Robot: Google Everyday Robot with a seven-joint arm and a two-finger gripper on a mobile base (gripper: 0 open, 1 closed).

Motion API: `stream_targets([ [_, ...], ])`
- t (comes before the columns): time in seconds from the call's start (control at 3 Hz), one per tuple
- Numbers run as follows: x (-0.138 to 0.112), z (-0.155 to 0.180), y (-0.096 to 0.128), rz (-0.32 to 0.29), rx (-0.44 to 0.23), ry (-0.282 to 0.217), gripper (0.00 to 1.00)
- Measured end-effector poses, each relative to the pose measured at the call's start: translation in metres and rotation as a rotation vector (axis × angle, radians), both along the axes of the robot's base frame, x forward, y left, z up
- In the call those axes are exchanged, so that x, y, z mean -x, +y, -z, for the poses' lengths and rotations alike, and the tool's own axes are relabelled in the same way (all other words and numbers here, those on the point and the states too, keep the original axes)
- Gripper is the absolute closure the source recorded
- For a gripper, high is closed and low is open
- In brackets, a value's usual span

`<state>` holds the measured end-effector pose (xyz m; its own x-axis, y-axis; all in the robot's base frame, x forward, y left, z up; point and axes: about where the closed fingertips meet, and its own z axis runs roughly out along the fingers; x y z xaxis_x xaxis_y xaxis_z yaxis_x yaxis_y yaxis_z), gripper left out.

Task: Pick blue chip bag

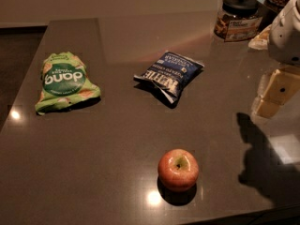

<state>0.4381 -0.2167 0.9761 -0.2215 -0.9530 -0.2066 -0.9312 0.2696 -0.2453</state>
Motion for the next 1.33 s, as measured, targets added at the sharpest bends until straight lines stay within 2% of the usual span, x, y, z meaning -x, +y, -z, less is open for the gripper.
stream_targets([
  [0.33, 0.000, 0.000, 0.000, 0.000, 0.000, 0.000, 0.00],
  [0.67, -0.021, 0.001, 0.013, 0.007, -0.029, -0.015, 0.00],
  [1.0, -0.061, 0.002, 0.038, 0.011, -0.056, -0.047, 0.00],
  [1.33, -0.114, 0.016, 0.076, -0.066, -0.032, -0.060, 0.00],
])
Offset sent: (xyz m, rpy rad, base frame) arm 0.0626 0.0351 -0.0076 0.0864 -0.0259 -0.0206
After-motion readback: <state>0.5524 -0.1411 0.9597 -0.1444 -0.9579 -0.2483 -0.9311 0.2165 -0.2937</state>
